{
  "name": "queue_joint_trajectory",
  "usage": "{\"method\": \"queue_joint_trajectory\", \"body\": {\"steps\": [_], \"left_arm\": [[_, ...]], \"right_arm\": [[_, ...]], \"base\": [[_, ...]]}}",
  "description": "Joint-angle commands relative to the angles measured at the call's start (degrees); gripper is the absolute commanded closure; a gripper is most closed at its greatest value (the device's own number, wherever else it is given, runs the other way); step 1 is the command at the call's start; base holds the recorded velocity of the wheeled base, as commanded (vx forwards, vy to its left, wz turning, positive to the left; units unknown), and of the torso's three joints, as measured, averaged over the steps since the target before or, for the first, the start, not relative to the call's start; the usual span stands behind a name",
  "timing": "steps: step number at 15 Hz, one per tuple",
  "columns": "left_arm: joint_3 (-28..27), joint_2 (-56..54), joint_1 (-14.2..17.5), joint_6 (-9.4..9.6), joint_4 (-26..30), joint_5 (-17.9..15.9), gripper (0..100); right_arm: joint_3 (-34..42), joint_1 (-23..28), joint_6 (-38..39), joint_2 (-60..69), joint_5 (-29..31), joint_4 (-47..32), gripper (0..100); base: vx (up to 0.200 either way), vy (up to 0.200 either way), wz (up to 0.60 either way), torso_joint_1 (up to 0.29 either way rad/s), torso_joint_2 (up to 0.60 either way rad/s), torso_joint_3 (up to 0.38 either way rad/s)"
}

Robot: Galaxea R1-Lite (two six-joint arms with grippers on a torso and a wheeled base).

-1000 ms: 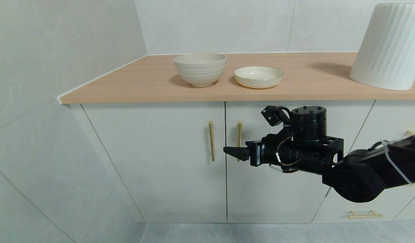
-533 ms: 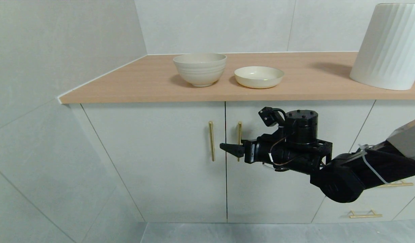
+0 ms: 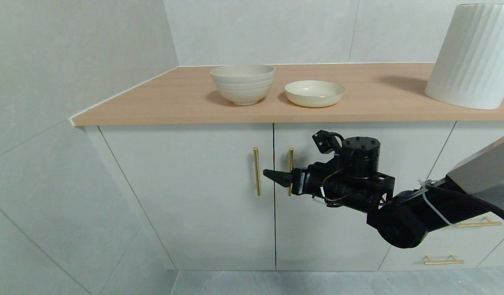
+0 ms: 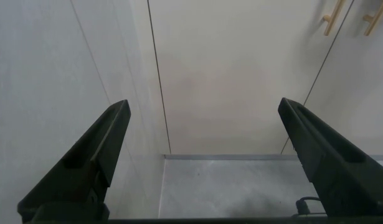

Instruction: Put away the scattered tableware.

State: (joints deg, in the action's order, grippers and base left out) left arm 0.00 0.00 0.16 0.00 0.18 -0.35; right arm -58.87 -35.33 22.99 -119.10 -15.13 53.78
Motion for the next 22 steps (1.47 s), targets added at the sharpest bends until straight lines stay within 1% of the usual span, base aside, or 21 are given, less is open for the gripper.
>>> {"method": "queue_joint_trajectory", "body": {"steps": [1,6,8,10,13,16,19,22], "left_arm": [[0.00,0.00,0.02,0.00,-0.01,0.00,0],[0.00,0.00,0.02,0.00,-0.01,0.00,0],[0.00,0.00,0.02,0.00,-0.01,0.00,0],[0.00,0.00,0.02,0.00,-0.01,0.00,0],[0.00,0.00,0.02,0.00,-0.01,0.00,0],[0.00,0.00,0.02,0.00,-0.01,0.00,0],[0.00,0.00,0.02,0.00,-0.01,0.00,0],[0.00,0.00,0.02,0.18,-0.01,0.00,0]], "right_arm": [[0.16,-1.67,1.35,0.71,-0.08,0.00,0],[0.77,-2.11,2.15,1.15,-0.34,0.00,0],[1.92,-3.08,2.15,2.38,-0.43,-0.08,0],[5.34,-3.70,2.15,5.90,-1.57,-0.52,0],[14.57,-5.01,2.15,13.98,-6.49,-0.44,0],[23.01,-5.98,2.06,20.40,-7.72,0.00,0],[26.00,-6.07,2.06,23.65,-9.13,0.00,0],[26.17,-6.07,2.06,23.92,-9.74,0.00,0]], "base": [[0.000,0.000,0.00,0.000,0.00,0.000],[0.000,0.000,0.00,0.000,0.00,0.000],[0.000,0.000,0.00,0.000,0.00,0.000],[0.000,0.000,0.00,0.000,0.00,0.000],[0.000,0.000,0.00,0.000,0.00,0.000],[0.000,0.000,0.00,0.000,0.00,0.000],[0.000,0.000,0.00,0.000,0.00,0.000],[0.000,0.000,0.00,0.000,0.00,0.000]]}}
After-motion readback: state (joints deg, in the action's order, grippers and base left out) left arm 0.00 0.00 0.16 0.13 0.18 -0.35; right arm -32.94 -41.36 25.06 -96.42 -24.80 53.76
